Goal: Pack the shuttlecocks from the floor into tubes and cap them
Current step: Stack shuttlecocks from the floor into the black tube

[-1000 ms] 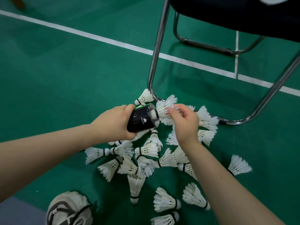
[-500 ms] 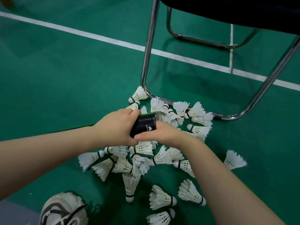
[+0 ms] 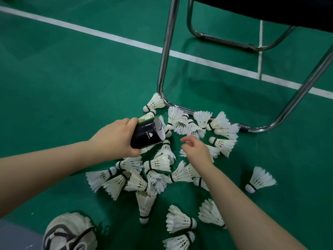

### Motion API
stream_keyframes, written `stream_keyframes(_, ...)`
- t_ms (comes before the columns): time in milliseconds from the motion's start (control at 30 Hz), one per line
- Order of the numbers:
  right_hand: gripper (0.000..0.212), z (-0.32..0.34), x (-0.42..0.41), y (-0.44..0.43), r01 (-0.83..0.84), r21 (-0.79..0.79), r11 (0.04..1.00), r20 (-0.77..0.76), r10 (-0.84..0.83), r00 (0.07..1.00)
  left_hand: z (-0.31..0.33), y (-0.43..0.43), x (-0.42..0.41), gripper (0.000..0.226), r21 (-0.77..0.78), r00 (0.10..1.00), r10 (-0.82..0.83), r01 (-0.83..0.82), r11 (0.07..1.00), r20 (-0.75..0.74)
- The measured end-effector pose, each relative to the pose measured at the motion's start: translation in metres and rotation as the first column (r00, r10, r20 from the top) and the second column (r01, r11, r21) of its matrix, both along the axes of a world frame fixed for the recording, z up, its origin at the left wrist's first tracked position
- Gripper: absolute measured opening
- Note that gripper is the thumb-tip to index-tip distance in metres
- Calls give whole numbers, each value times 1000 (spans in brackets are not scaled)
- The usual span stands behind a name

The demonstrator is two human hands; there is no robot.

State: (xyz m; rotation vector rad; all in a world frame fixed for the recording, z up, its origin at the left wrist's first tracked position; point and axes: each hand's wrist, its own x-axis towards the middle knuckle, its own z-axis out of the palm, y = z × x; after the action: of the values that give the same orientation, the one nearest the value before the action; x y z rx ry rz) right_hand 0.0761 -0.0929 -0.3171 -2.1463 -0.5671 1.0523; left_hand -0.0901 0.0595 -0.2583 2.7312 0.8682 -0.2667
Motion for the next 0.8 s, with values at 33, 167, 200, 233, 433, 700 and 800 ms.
stream_keyframes(33,29,-5,-8,0,-80,-21,997,44,81,996,0,1,-1,57,-6,1000,10,-10,1000,-3)
stream_keyframes(167,46,-25,-34,2,-398,-184,899,345,438,830,-1,-1,-4,55,-25,1000,13,-14,1000,-7)
stream_keyframes(200,47,-29,-38,3,-433,-204,878,386,479,789,-1,-1,-4,54,-25,1000,4,-4,1000,-8)
stream_keyframes(233,48,-32,-39,3,-449,-223,865,410,501,762,-1,-2,-5,54,-25,1000,-6,6,1000,-9)
stream_keyframes(433,29,-27,-15,10,-279,-222,934,510,355,783,-3,-7,-17,56,-50,999,-46,45,998,-12)
stream_keyframes(700,25,-13,15,14,-84,-20,996,453,84,887,-11,7,-28,55,-46,999,6,-9,999,-48)
stream_keyframes(800,45,-21,1,13,-288,-252,924,507,379,774,-11,5,-28,54,-51,999,7,-10,999,-53)
